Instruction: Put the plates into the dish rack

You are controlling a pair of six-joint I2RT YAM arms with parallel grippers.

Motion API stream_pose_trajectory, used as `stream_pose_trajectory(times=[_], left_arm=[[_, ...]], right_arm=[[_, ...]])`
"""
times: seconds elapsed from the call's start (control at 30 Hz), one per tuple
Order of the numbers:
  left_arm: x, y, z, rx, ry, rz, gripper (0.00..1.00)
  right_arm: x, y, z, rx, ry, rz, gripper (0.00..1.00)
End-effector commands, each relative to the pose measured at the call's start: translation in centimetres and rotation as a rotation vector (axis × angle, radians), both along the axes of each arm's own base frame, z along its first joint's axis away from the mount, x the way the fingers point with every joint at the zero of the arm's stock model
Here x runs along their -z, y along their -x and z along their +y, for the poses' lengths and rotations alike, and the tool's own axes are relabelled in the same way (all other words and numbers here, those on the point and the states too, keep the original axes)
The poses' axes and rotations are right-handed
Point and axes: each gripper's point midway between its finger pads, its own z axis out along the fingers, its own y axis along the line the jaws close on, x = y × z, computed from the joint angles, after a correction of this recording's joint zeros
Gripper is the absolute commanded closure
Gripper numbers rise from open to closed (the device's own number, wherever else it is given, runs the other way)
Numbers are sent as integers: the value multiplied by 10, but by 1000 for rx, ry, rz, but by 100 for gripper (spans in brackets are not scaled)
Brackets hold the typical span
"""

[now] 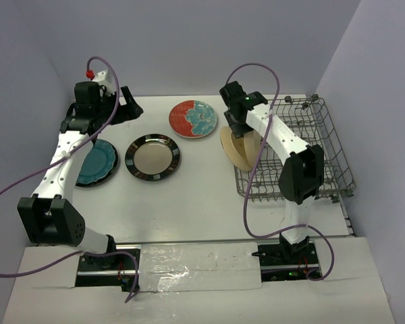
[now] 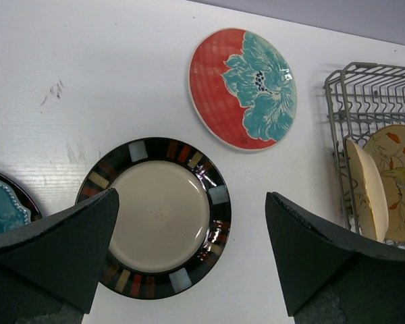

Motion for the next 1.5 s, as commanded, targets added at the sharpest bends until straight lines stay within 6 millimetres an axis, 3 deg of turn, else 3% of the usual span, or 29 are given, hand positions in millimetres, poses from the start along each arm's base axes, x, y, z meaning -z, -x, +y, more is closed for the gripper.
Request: stream_pose_trajectory(times=[0.0, 0.1, 0.13, 0.33, 0.63, 0.93, 1.07, 1.17, 1.3, 1.43, 1.47], left_arm=[[-8, -1, 3, 52, 31, -26, 1], [-3, 1, 7, 110, 68, 0, 1], [0, 0, 17, 101, 70, 13, 1], [11, 14, 17, 251, 98, 9, 1], [26, 23, 37, 250, 101, 35, 1], [39, 24, 53, 228, 97, 52, 1], [43, 12, 59, 218, 96, 73, 1], [48, 8, 76, 188, 131, 92, 1], [64, 12, 120, 91, 93, 140, 1], [99, 42, 144, 117, -117, 201, 1], [97, 51, 148, 117, -181, 189, 1]], right_arm=[[-19, 7, 27, -54, -153, 1, 28], [-19, 13, 45, -99, -244, 38, 27], [-18, 16, 48, -109, -261, 53, 27], [-25, 20, 68, -167, -365, 77, 27], [-47, 30, 98, -267, -525, 88, 24], [-69, 33, 99, -303, -561, 17, 23], [-95, 37, 103, -343, -624, -54, 22], [-110, 37, 101, -356, -660, -81, 20], [-116, 42, 102, -381, -693, -77, 18], [-111, 43, 101, -381, -694, -72, 17], [-110, 42, 101, -381, -693, -71, 17]])
